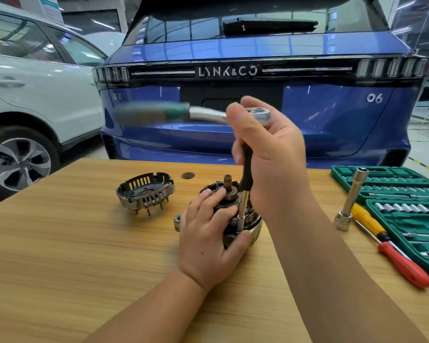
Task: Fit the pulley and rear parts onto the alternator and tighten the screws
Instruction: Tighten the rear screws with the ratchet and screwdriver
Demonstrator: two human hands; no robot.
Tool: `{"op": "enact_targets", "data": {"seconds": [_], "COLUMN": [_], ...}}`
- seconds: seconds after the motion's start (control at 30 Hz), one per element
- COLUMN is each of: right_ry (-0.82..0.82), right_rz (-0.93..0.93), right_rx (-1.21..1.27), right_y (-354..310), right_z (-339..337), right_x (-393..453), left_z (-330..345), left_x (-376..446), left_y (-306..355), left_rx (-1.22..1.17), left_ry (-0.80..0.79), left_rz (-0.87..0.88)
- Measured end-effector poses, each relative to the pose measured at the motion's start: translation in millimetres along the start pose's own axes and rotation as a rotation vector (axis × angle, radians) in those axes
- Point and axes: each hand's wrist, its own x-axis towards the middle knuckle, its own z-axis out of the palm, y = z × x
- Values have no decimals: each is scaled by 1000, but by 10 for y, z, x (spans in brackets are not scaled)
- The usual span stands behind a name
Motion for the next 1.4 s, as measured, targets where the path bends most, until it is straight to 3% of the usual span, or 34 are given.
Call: {"op": "enact_targets", "data": {"seconds": [0.07,0.17,0.3,0.4,0.47,0.6,0.77,0.9,1.03,1.17,1.23,1.4], "right_ry": [60,-50,-183,-220,-282,-370,-126,45,-155,-233,-238,-323], "right_rz": [16,82,-164,-207,-153,13,12,27,156,-116,-160,23], "right_rx": [-88,39,-33,6,89,287,78,-78,147,61,27,272], "right_y": [-24,-44,34,72,81,50,4,-38,-25,53,67,13], "right_z": [-34,-39,42,62,16,-66,19,-31,-94,-38,-24,-62], "right_x": [24,0,-60,-38,-8,15,-17,6,28,4,7,42], "left_z": [4,22,22,-1,-16,-18,-17,8,14,8,1,-5], "left_x": [2,-2,2,23,10,-42,2,-4,3,8,13,10], "left_y": [-3,-14,-13,18,19,-8,21,22,15,28,36,36], "left_rx": [1,1,-16,-57,-52,-116,-24,1,-7,-6,-5,-8], "left_ry": [17,41,54,47,4,-245,5,35,47,54,55,49], "left_rz": [27,28,41,51,27,-165,15,20,23,32,35,30]}}
